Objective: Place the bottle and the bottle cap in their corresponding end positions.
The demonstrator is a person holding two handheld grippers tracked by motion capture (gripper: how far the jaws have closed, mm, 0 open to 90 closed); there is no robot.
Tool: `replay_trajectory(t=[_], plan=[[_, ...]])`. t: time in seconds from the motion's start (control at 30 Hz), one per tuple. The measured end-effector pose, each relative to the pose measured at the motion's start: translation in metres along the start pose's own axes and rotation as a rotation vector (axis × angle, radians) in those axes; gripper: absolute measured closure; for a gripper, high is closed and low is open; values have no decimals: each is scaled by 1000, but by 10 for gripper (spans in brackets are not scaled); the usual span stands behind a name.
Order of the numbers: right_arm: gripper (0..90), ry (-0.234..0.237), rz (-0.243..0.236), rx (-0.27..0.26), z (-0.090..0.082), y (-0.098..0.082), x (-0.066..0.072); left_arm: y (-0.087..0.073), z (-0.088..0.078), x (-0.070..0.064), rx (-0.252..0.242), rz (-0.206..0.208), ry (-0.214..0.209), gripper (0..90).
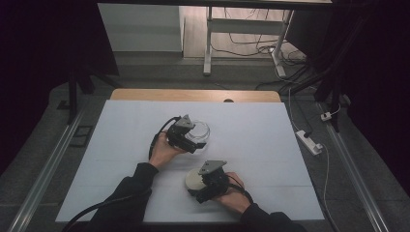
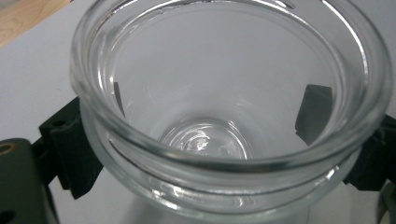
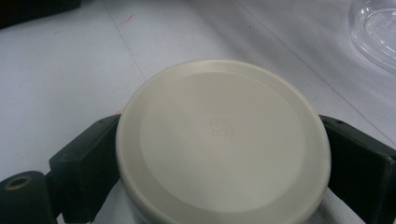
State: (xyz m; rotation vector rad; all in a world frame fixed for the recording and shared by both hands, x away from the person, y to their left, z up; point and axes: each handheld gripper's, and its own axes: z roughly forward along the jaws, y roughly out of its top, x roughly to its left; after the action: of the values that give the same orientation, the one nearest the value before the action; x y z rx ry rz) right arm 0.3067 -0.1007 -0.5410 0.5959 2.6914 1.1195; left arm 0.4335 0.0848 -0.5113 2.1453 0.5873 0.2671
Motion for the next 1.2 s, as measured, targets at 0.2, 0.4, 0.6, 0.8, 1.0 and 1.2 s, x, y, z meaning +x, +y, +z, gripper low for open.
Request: replay_trajectory(t=[0.2, 0.4, 0.6, 0.8, 1.0, 1.2], plan=[[32, 37, 29, -12, -2, 0, -4, -1, -2, -2, 5, -21, 14, 66], [18, 46, 23, -29, -6, 1, -3, -4, -7, -1, 23, -53, 11, 46], [18, 38, 32, -47, -12, 2, -4, -10, -13, -1, 45, -58, 15, 25], [18, 31, 37, -69, -19, 2, -6, -18, -20, -3, 54, -105, 6, 15], [17, 23, 46, -76, -25, 0, -8, -22, -26, -12, 75, -103, -3, 4], [12, 8, 52, -90, -32, -1, -12, -26, -37, -20, 62, -120, -13, 0]])
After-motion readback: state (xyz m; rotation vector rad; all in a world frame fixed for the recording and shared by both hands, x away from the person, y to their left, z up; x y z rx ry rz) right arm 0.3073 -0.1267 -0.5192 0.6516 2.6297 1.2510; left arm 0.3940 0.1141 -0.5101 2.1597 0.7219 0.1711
